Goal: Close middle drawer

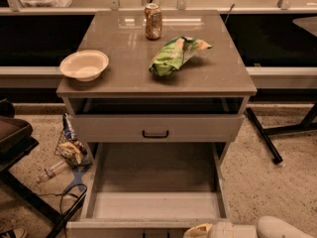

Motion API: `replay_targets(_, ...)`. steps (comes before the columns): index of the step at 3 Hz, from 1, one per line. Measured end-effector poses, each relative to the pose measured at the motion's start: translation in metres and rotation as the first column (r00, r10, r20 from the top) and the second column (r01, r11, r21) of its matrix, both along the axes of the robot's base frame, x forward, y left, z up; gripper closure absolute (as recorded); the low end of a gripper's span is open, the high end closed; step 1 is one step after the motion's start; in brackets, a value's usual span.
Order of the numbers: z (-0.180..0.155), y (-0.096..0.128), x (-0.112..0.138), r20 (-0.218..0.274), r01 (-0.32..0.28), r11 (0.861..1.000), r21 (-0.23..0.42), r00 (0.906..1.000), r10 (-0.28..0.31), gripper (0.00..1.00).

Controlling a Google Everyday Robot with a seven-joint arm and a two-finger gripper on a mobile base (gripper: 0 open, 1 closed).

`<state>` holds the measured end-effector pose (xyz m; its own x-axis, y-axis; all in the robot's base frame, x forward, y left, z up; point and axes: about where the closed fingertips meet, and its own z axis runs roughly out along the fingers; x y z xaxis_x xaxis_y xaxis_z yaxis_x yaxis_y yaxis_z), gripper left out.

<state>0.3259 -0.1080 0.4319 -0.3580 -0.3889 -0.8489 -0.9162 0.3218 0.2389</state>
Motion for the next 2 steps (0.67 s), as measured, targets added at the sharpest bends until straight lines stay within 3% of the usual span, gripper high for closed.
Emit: replay_targets(2, -0.001, 0.021, 0.037, 0.027, -0.033, 0.999, -0.012, 0.9991, 0.033, 1.0)
